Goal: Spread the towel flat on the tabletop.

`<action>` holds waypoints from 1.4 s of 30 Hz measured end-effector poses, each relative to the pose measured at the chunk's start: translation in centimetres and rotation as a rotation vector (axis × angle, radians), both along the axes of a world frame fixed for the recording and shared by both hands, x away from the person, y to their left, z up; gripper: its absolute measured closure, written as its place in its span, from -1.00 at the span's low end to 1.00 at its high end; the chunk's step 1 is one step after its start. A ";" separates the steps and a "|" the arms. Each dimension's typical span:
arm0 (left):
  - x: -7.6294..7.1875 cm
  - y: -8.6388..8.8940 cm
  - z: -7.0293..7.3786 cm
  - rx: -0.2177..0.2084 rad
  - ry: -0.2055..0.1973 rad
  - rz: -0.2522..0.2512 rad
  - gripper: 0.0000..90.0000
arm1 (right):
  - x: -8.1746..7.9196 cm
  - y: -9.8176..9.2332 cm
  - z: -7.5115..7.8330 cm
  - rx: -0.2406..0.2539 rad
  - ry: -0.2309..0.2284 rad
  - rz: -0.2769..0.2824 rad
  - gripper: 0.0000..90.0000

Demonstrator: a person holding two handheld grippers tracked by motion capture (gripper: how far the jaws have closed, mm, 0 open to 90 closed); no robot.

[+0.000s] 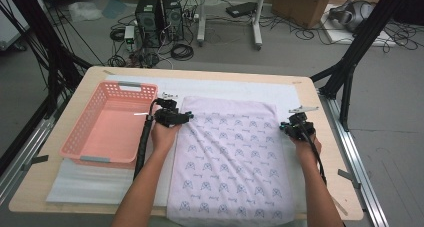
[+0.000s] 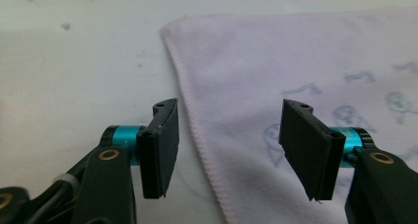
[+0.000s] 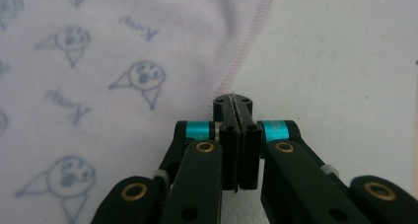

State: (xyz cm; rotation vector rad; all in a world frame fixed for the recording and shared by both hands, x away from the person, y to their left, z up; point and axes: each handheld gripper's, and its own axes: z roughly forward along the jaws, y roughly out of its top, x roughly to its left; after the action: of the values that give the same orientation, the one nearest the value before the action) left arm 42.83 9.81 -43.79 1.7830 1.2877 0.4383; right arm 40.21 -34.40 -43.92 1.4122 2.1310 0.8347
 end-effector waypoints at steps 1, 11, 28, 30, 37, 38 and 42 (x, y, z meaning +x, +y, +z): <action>-0.2 0.0 0.2 -0.005 -0.010 -0.012 -0.13 | -0.1 -0.3 0.0 0.028 -0.002 -0.008 0.99; -2.0 0.0 0.2 -0.053 -0.052 -0.086 -0.43 | -1.6 1.1 0.0 0.050 0.024 0.077 0.93; -4.7 0.5 2.4 -0.100 -0.128 -0.203 -0.61 | -6.6 -0.7 2.9 0.200 -0.128 0.131 -0.23; -5.3 0.7 2.7 -0.110 -0.151 -0.212 -0.60 | -7.9 -1.0 3.2 0.218 -0.170 0.167 -0.45; -7.2 1.3 3.1 -0.126 -0.192 -0.248 -0.58 | -11.0 -1.2 3.3 0.243 -0.226 0.228 -0.60; -7.5 1.4 3.1 -0.130 -0.190 -0.255 -0.56 | -11.0 -1.1 3.2 0.232 -0.227 0.237 -0.61; -8.3 1.6 2.8 -0.137 -0.198 -0.264 -0.56 | -11.2 -0.7 3.0 0.211 -0.229 0.240 -0.62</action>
State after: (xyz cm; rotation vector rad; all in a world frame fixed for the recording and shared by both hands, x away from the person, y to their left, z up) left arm 34.52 11.37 -40.95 1.7177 0.9088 0.3581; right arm 28.97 -35.07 -40.95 1.1047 2.1074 1.2800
